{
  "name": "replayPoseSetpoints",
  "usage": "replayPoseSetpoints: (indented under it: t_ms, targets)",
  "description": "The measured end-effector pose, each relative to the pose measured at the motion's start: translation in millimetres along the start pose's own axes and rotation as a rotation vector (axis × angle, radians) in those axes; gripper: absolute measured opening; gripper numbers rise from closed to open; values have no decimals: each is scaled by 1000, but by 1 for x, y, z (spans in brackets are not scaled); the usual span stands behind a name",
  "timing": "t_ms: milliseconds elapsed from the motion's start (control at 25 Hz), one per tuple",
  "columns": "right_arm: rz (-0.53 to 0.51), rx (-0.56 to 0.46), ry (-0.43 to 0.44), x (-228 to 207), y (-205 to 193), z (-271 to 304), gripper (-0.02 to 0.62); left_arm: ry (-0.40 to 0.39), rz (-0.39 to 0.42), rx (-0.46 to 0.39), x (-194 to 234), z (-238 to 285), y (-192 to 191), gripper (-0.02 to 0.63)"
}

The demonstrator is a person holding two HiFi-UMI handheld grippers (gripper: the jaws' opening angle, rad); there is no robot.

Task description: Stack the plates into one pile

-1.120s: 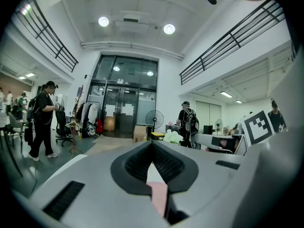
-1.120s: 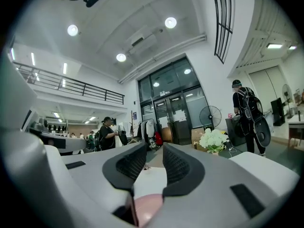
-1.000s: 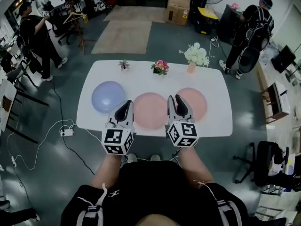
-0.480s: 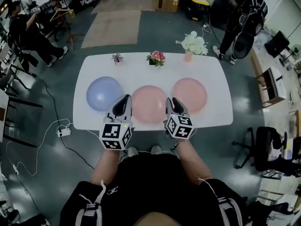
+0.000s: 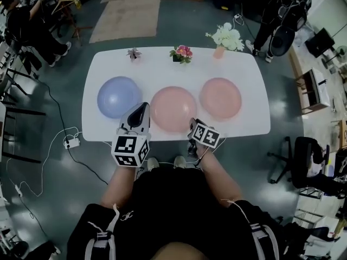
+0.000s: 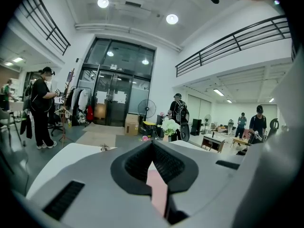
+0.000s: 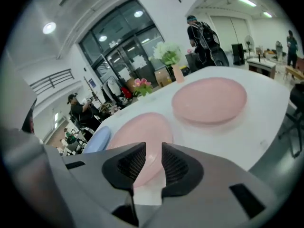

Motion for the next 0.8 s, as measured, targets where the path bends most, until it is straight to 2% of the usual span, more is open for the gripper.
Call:
replayPoseSetpoints:
  t_ms: [240,520,640,800]
  targets:
    - [151,154,-42,-19,-25,32,118,16,5,17,6,-6,-3,14]
    - [302,239,20,-17,-32,51,114,45,4,25,13,-12,-2,14]
    - [378,290,46,-16,-38,59,88,50,8,25,13,-13,-2,14]
    - [565,336,73,-18,-39,63,43,56,7,24,14,-12,-2,12]
Point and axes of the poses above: the fingertips, and each gripper's own axes: z forward along the fingers, x to its left, y out of its top, the point moved 8 cm from there along -z, backward along the fingers, and after that the axes turned 12 degrees about -y, right-handed, at the moved point
